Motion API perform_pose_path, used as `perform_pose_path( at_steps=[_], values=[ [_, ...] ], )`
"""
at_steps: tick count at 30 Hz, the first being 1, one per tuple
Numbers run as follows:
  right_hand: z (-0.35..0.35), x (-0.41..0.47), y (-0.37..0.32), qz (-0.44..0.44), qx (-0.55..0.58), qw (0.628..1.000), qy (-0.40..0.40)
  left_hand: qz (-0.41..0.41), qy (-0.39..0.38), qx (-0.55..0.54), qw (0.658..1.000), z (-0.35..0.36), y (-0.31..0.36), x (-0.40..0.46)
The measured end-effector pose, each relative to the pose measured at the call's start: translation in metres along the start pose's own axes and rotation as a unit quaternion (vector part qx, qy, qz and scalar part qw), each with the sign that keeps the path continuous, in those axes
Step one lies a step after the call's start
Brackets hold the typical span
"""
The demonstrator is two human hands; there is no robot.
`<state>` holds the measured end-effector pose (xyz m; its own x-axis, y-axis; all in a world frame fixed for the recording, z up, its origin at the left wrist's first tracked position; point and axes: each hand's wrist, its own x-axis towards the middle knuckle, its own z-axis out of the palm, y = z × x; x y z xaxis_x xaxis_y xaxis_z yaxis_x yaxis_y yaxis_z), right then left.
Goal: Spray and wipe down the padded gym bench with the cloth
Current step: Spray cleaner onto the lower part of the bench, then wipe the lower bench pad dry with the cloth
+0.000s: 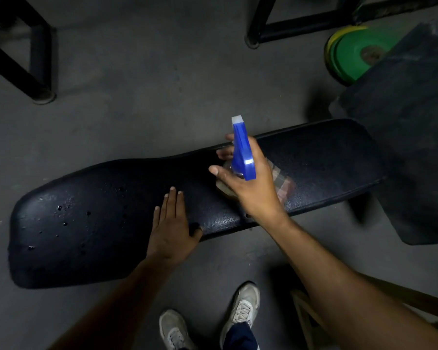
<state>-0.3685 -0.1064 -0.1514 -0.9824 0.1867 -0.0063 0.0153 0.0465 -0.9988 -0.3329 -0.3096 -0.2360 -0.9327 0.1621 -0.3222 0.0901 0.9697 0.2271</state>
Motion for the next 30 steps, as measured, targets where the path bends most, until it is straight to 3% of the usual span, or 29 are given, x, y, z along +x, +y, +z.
perform_pose_path(
  at_steps=[7,13,16,19,22,30],
  values=[
    [-0.021,-0.007,0.015,-0.006,-0.002,1.000,-0.023,-0.013,0.000,0.017,1.000,0.001,-0.003,-0.003],
    [-0.060,-0.030,0.047,0.047,-0.137,0.988,-0.054,-0.014,0.002,0.015,1.000,-0.005,-0.004,-0.003],
    [-0.083,-0.041,0.075,0.055,-0.298,0.952,-0.051,-0.013,0.006,0.015,1.000,-0.005,-0.003,-0.002],
    [-0.095,-0.040,0.097,0.084,-0.448,0.886,-0.087,-0.010,0.002,0.013,1.000,-0.002,-0.003,-0.004],
    [-0.096,-0.033,0.112,0.110,-0.504,0.845,-0.138,-0.005,0.002,0.019,1.000,0.003,-0.002,-0.009],
    [-0.094,-0.072,0.117,0.098,-0.464,0.876,-0.087,-0.008,-0.002,0.018,1.000,0.008,-0.012,-0.026]
  ],
)
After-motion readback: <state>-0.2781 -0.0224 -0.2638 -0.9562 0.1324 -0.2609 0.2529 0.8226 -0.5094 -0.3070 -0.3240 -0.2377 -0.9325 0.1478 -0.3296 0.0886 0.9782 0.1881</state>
